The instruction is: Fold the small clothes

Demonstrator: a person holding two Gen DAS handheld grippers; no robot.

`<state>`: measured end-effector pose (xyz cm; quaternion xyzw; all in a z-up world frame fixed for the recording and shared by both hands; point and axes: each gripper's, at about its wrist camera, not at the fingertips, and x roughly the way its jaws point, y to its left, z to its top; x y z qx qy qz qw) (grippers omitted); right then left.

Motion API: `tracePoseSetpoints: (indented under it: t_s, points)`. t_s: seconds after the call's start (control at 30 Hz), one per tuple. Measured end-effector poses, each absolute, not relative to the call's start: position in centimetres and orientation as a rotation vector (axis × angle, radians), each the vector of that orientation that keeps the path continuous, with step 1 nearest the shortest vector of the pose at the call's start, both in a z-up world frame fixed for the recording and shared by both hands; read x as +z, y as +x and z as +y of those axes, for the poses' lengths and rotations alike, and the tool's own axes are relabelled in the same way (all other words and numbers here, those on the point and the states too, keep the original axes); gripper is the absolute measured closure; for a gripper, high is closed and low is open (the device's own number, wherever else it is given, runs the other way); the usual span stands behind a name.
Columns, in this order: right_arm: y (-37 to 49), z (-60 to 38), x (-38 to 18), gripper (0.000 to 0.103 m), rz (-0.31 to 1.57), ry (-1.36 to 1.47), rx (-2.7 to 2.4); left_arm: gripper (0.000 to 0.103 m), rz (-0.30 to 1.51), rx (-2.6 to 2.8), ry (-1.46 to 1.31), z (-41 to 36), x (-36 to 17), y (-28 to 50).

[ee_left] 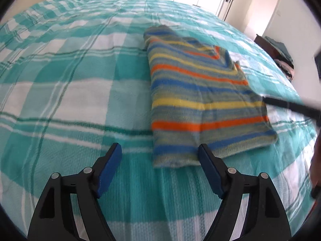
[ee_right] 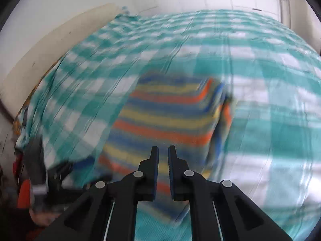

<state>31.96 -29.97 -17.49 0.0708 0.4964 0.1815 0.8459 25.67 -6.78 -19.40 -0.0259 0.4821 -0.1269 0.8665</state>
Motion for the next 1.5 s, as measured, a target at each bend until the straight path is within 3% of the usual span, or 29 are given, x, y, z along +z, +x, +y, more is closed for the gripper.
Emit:
tracePoseSetpoints:
  t_s: [0.07, 0.23, 0.27, 0.33, 0.37, 0.5, 0.6, 0.8, 0.87, 0.9, 0.93, 0.97, 1.0, 1.13, 1.5]
  points:
    - [29.9, -30.2, -21.7, 0.093, 1.129, 0.193, 0.332, 0.02, 1.02, -0.269, -0.024, -6.8, -19.5, 24.7]
    - [27.2, -31.8, -20.7, 0.092, 1.056, 0.32, 0.269, 0.015, 1.028, -0.255, 0.103, -6.6, -19.2, 22.5]
    - [26.9, -31.7, -20.3, 0.088, 1.06, 0.311, 0.259, 0.015, 1.036, -0.259, 0.102, -6.3, -18.8, 22.2]
    - [26.6, -31.9, -19.0, 0.044, 1.054, 0.287, 0.245, 0.015, 1.04, -0.266, 0.076, -5.6, -17.9, 22.3]
    - [26.5, -32.7, -17.9, 0.036, 1.024, 0.298, 0.253, 0.014, 1.027, -0.269, 0.03, -4.9, -17.1, 22.7]
    - [28.5, -36.5, -15.1, 0.031, 0.921, 0.415, 0.298, 0.009, 0.966, -0.263, -0.178, -2.8, -14.6, 27.2]
    - [33.8, -38.3, -16.4, 0.023, 0.938, 0.547, 0.321, 0.009, 0.993, -0.284, -0.229, -3.3, -15.1, 32.5]
    - [41.7, -39.4, -23.3, 0.026, 1.043, 0.798, 0.392, 0.013, 1.145, -0.334, -0.204, -6.0, -20.1, 38.6]
    - [42.8, -37.6, -24.1, 0.03, 1.06, 0.774, 0.463, 0.013, 1.116, -0.362, -0.198, -6.8, -20.3, 38.7]
    - [43.2, -36.8, -24.3, 0.037, 1.08, 0.72, 0.443, 0.013, 1.121, -0.383, -0.199, -7.4, -20.5, 38.9]
    - [43.5, -36.2, -24.3, 0.059, 1.085, 0.672, 0.42, 0.03, 1.125, -0.4, -0.203, -7.9, -20.6, 39.0]
    - [43.7, -35.9, -24.2, 0.075, 1.089, 0.624, 0.383, 0.071, 1.136, -0.44, -0.217, -8.4, -20.7, 39.1]
    - [43.8, -35.9, -24.1, 0.082, 1.089, 0.63, 0.377, 0.079, 1.166, -0.463, -0.229, -8.8, -20.8, 39.3]
    - [42.6, -35.3, -21.2, 0.084, 1.017, 0.579, 0.369, 0.084, 1.126, -0.442, -0.187, -9.4, -18.4, 38.4]
    - [38.6, -30.3, -7.7, 0.084, 0.856, 0.557, 0.539, 0.083, 1.002, -0.463, -0.175, -4.2, -7.5, 34.5]
